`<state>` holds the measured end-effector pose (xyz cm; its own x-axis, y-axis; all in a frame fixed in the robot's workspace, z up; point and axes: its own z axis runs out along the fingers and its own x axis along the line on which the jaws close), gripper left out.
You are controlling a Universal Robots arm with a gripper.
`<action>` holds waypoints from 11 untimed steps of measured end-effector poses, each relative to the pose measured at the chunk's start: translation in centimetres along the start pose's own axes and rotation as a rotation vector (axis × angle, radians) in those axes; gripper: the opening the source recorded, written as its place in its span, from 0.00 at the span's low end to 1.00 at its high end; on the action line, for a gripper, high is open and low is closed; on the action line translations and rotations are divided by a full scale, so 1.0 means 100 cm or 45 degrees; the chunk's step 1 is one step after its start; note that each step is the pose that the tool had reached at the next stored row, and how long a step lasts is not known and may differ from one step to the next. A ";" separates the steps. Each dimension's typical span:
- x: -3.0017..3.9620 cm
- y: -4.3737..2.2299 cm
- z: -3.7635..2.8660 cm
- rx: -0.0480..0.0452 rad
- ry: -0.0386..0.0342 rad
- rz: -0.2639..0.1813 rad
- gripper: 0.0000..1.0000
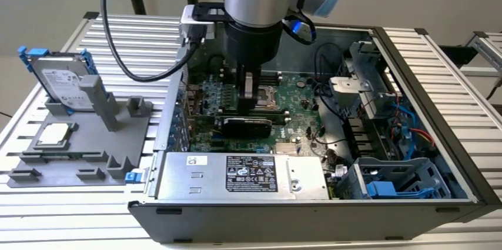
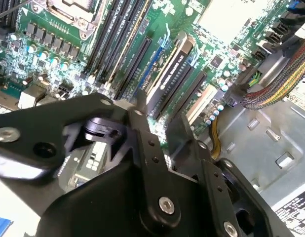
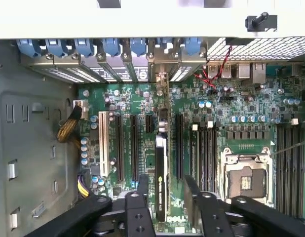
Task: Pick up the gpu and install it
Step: 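Insert the gpu into the slot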
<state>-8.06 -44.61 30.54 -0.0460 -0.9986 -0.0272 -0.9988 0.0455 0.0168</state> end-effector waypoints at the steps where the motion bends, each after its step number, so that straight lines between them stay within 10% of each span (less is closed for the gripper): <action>1: 0.0000 0.0000 0.0000 0.000 0.0000 0.000 0.00; 11: 0.0000 0.0000 0.0000 0.000 0.0015 0.000 0.00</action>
<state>-8.06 -44.61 30.55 -0.0460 -0.9986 -0.0260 -0.9988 0.0456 0.0168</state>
